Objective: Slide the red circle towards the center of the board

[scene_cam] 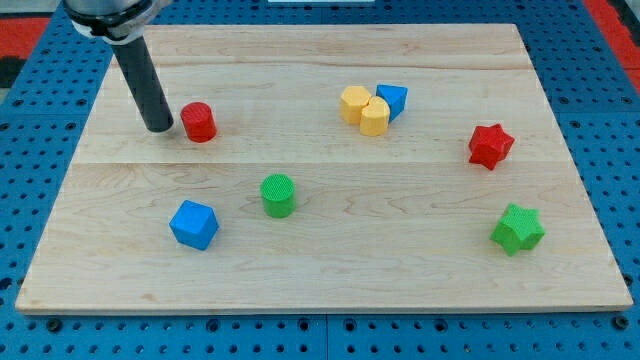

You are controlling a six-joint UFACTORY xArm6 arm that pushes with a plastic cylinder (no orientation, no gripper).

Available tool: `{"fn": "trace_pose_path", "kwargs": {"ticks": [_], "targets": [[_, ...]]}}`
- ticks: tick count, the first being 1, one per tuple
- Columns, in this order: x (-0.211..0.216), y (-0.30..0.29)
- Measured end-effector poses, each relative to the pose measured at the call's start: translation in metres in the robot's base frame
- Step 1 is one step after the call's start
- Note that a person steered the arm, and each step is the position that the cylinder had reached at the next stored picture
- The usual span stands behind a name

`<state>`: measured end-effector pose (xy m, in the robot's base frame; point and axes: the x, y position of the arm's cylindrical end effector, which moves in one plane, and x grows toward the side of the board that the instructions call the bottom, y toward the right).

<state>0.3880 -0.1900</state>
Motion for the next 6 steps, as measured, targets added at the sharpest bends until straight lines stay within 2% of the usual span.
{"fn": "trace_pose_path", "kwargs": {"ticks": [3, 6], "targets": [[0.0, 0.058], [-0.006, 0.059]]}}
